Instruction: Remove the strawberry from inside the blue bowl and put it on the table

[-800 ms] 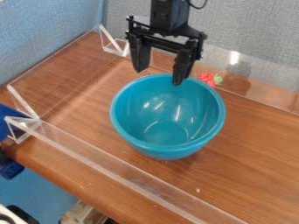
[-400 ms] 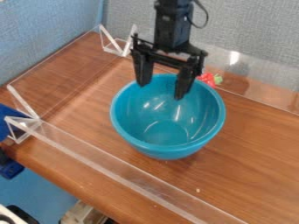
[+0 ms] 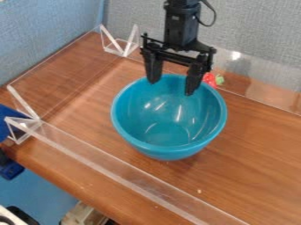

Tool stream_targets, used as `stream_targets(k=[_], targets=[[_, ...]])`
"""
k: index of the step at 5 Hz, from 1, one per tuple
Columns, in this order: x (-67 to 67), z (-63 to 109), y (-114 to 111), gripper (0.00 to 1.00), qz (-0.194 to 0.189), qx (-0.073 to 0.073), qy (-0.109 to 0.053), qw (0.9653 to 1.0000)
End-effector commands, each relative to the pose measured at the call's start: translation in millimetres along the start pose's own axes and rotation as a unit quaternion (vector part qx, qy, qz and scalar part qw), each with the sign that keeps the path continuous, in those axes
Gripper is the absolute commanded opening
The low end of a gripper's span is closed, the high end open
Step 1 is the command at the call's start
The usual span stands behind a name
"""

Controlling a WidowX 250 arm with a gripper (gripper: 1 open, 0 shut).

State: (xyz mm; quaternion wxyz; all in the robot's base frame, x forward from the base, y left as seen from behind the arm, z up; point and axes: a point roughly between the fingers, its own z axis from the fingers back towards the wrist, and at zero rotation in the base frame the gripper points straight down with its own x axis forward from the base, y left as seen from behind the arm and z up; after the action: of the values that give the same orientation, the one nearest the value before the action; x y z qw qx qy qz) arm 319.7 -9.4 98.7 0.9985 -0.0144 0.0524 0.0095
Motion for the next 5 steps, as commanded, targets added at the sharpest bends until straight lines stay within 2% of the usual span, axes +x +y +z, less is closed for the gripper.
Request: stream_targets(k=[1, 4, 5], targets=[[14.9, 13.1, -6.5, 1.00, -0.007, -0.004, -0.031, 0.9995], [45.6, 0.9, -16.5, 1.00, -0.010, -0.012, -0.036, 0.9992], [48.1, -3.4, -19.3, 1.00, -0.012, -0.013, -0.033, 0.9993]])
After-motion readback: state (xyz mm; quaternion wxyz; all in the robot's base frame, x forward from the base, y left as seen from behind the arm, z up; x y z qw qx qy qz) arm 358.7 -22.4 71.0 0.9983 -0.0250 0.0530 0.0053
